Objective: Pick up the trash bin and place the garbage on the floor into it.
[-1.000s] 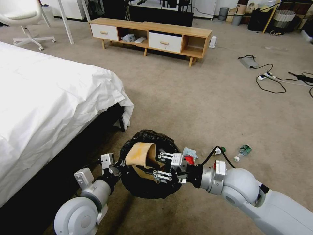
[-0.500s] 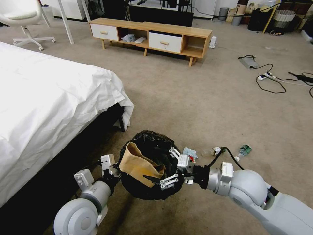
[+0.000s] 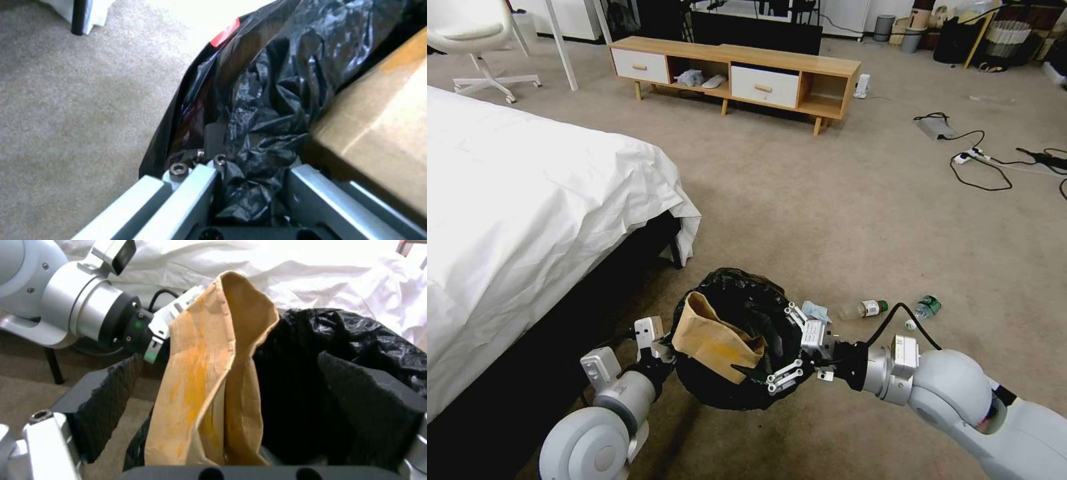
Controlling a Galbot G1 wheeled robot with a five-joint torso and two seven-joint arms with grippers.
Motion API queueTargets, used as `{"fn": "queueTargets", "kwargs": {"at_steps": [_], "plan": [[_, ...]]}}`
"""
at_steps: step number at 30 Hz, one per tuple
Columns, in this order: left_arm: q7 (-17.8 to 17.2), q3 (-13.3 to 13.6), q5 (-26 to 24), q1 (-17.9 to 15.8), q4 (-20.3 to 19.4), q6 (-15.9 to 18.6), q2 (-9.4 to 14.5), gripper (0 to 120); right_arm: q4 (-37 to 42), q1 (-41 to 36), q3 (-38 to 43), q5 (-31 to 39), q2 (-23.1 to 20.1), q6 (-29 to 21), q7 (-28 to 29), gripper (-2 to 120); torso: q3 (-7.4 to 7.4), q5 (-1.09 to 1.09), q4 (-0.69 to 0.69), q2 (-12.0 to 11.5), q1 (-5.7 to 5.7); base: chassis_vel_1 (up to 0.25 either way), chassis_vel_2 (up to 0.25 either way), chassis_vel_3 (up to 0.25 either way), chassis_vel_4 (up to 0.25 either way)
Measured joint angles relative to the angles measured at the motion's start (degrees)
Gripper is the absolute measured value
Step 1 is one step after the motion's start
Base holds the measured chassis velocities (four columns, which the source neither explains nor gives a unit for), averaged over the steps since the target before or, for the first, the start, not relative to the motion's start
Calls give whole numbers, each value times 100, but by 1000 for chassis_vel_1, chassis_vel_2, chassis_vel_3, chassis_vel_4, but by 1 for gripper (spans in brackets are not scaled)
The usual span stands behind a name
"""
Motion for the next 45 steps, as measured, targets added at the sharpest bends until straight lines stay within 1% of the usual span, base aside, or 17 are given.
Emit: {"fn": "queueTargets", "kwargs": {"at_steps": [8, 13, 16, 18, 19, 22, 24, 31, 33, 34, 35, 36, 38, 39, 42, 43, 45], "plan": [[12, -19, 34, 24, -18, 0, 6, 0, 23, -75, 175, -20, -3, 15, 3, 100, 0, 0, 0, 0, 0, 0, 0, 0, 0], [89, -28, 208, 62, 0, -10, -1, 0, 93, -351, 789, 83, -90, 62, 58, 100, 0, 0, -2, 0, 0, 0, 0, 0, 0], [137, -60, 341, 101, 0, -17, -21, 0, 92, -374, 914, 120, -99, 91, 115, 100, 0, -1, -2, 0, 0, 0, 0, 0, 0], [294, -162, 891, 148, 10, -100, -61, 0, 23, -538, 1332, 218, -76, 196, 239, 100, 0, 0, 3, 0, 0, 0, 0, 0, 0], [294, -162, 891, 148, 10, -100, -61, 0, 23, -538, 1332, 218, -76, 196, 239, 100, 0, 0, 3, 0, 0, 0, 0, 0, 0], [517, -226, 1633, 134, 142, -287, -37, 0, -45, -957, 1931, 227, 76, 275, 260, 100, 0, 0, -2, -1, 0, 0, 0, 0, 0], [519, -226, 1668, 142, 162, -307, -31, 0, -47, -1114, 2093, 214, 137, 281, 248, 100, 0, 1, -1, -2, 0, 0, 0, 0, 0], [348, -155, 1310, 183, 157, -261, -53, 0, 31, -1777, 2718, 102, 233, 352, 66, 100, 0, 0, -2, -2, 0, 0, 0, 0, 0], [201, -129, 1078, 188, 112, -202, -76, 0, 88, -1964, 2969, 112, 223, 369, 30, 100, 0, 0, 1, -2, 0, 0, 0, 0, 0], [13, -107, 776, 186, 62, -116, -98, 0, 108, -2053, 3133, 138, 221, 369, 13, 100, 0, 0, 0, -1, 0, 0, 0, 0, 0], [13, -107, 776, 186, 62, -116, -98, 0, 108, -2053, 3133, 138, 221, 369, 13, 100, 0, 0, 0, -1, 0, 0, 0, 0, 0], [-129, -84, 554, 183, 35, -44, -114, 0, 118, -2095, 3206, 162, 212, 369, 7, 100, 0, 0, 1, -1, 0, 0, 0, 0, 0], [-201, -67, 429, 181, 25, -1, -123, 0, 123, -2126, 3255, 182, 203, 369, 6, 100, 0, 0, 0, -1, 0, 0, 0, 0, 0], [-378, -29, 81, 186, 34, 107, -149, 0, 135, -2298, 3526, 246, 144, 378, 2, 100, 0, 0, 1, -2, 0, 0, 0, 0, 0], [-407, -3, -65, 202, 21, 141, -148, 0, 141, -2363, 3613, 260, 144, 381, 3, 100, 0, -1, 0, -1, 0, 0, 0, 0, 0], [-462, 6, -270, 204, -13, 162, -148, 0, 142, -2415, 3690, 264, 143, 392, 4, 100, 0, 0, 0, -1, 0, 0, 0, 0, 0], [-512, 9, -401, 204, -38, 183, -148, 0, 142, -2464, 3755, 272, 127, 394, 3, 100, 0, 0, 0, -1, 0, 0, 0, 0, 0]]}}
